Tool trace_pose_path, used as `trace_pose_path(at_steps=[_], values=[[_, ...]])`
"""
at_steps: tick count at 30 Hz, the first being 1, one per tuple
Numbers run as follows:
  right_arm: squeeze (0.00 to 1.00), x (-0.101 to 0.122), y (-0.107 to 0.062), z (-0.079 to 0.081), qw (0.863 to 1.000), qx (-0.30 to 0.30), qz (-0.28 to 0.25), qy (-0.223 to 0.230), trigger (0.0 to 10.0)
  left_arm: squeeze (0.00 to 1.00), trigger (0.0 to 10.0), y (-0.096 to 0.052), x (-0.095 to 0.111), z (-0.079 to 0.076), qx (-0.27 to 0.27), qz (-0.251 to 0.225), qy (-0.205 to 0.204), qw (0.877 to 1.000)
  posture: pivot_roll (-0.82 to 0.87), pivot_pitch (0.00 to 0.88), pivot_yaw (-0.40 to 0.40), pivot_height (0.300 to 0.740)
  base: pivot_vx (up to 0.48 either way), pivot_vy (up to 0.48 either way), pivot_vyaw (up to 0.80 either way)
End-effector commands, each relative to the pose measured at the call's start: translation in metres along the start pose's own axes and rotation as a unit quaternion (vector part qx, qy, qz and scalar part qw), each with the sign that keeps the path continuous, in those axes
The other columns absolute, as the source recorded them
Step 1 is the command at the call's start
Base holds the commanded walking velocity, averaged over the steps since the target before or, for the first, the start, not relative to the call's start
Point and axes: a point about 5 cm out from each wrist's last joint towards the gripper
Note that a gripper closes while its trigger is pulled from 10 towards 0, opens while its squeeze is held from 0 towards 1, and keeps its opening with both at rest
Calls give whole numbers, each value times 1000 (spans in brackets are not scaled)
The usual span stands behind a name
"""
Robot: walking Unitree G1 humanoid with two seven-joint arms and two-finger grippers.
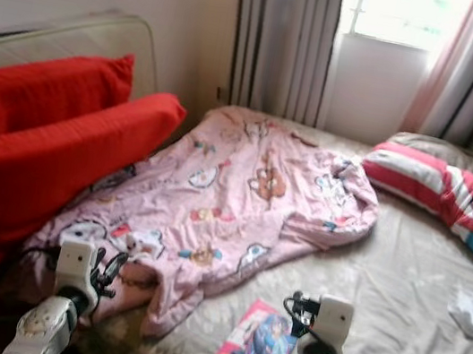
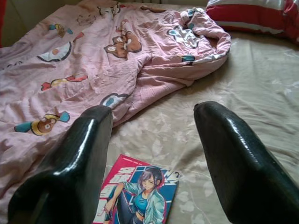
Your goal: Clean up the room
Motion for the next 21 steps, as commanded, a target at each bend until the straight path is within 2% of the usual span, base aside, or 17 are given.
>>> trace_pose_path(at_steps=[1, 4, 13, 21], values=[[0, 1, 2, 2, 1000, 3, 9, -3, 10000, 0, 10000, 1, 1, 0, -1, 2, -2, 1000, -83, 1, 15, 740, 0, 0, 0], [0, -1, 2, 3, 1000, 5, 15, -4, 10000, 0, 10000, 1, 1, 0, -2, 1, -2, 1000, -84, 3, 18, 735, 0, 0, 0], [0, -2, 2, 7, 1000, 18, 18, -5, 10000, 0, 10000, 1, 1, -1, -3, 1, 0, 1000, -82, 9, 19, 665, 0, 0, 0], [0, -4, 1, 9, 1000, 19, 18, -3, 10000, 0, 10000, 2, 1, -2, -5, 1, 0, 1000, -81, 10, 21, 665, 0, 0, 0]])
Point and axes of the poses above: a point about 5 cm out from each wrist's last joint towards the gripper, its own y axis pointing out of the wrist towards the gripper, its own x axis along the axis of the wrist's last joint, z = x × y, and after that the axes turned 4 degrees about y, right-handed
